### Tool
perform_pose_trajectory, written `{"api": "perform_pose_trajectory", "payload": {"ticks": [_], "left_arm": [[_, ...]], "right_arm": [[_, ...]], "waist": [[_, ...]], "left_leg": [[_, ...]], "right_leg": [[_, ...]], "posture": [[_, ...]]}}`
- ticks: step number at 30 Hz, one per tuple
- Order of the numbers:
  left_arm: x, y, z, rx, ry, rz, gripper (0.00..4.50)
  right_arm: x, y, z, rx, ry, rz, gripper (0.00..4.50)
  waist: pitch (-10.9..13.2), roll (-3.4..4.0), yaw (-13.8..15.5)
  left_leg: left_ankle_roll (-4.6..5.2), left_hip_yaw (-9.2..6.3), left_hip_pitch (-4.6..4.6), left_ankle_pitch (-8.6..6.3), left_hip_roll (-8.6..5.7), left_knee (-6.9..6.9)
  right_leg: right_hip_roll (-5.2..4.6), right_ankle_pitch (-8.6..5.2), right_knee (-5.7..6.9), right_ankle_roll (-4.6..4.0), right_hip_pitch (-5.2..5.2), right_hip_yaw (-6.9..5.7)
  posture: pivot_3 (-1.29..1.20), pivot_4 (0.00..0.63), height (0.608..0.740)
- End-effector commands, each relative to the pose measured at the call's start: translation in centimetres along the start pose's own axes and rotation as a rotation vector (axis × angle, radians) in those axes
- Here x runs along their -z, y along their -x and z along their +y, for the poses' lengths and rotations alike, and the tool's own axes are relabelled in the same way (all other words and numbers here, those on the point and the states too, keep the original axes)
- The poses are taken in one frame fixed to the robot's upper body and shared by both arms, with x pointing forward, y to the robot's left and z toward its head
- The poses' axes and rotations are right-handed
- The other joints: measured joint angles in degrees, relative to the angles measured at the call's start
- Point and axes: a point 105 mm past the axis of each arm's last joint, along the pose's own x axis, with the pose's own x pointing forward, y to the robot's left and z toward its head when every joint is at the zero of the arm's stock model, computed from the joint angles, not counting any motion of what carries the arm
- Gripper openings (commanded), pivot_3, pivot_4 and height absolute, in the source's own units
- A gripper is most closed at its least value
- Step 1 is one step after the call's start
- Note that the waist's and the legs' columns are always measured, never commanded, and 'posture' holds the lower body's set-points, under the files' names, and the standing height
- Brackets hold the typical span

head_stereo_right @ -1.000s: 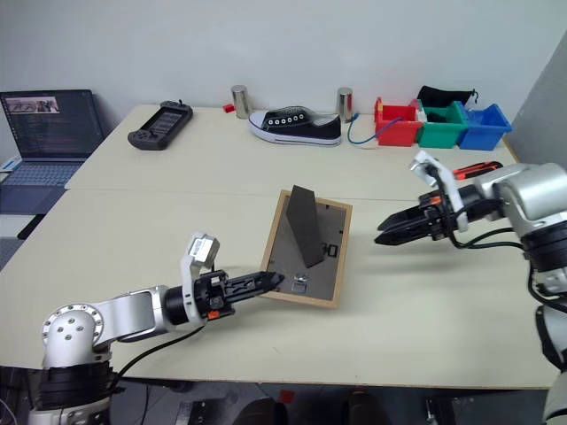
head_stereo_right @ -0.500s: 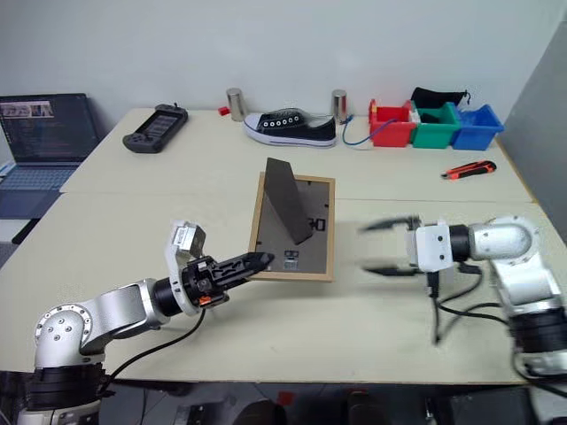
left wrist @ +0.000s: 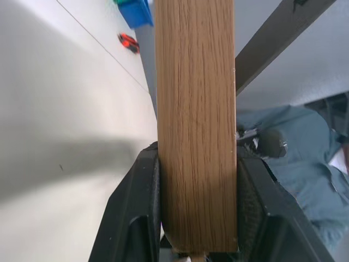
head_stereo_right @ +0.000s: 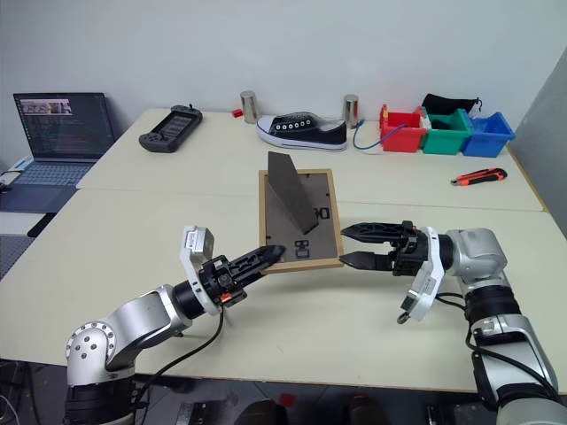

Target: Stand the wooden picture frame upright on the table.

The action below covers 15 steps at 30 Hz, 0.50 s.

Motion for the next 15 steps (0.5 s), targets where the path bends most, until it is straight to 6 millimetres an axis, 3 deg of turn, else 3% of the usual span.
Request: {"api": "perform_pose_trajectory", "payload": {"ticks": [1, 6, 12, 15], "left_arm": [[0.1, 0.1, -2.9, 0.113, -0.05, -0.027, 1.32], [0.3, 0.0, -3.0, 0.122, -0.042, -0.033, 1.32], [1.4, 0.3, -2.2, 0.108, -0.007, -0.003, 1.32], [1.9, 0.3, -1.8, 0.1, 0.02, 0.002, 1.32]], "right_arm": [[1.2, 1.2, 0.6, -0.058, -0.021, 0.073, 3.22], [2.5, 1.7, 0.6, -0.084, -0.038, 0.129, 3.22], [2.0, -0.1, -1.4, 0.026, 0.04, 0.06, 3.22], [1.0, -0.6, -1.4, 0.051, 0.056, 0.013, 3.22]], "waist": [[0.0, 0.0, 0.0], [0.0, 0.0, 0.0], [0.0, 0.01, -0.1], [0.0, 0.01, -0.1]], "left_leg": [[0.0, -0.01, -0.01, 0.0, 0.01, 0.0], [0.0, 0.02, 0.03, 0.0, 0.0, -0.02], [0.0, 0.02, 0.03, 0.0, 0.02, -0.02], [0.0, 0.02, 0.02, 0.0, 0.01, -0.02]], "right_leg": [[0.01, 0.0, 0.0, 0.0, 0.0, -0.01], [0.02, 0.0, 0.0, 0.0, 0.02, 0.01], [0.05, 0.0, -0.01, 0.0, 0.01, 0.04], [0.04, 0.0, -0.01, 0.0, 0.02, 0.03]], "posture": [[0.0, 0.15, 0.74], [0.0, 0.15, 0.74], [0.0, 0.15, 0.74], [0.0, 0.15, 0.74]]}}
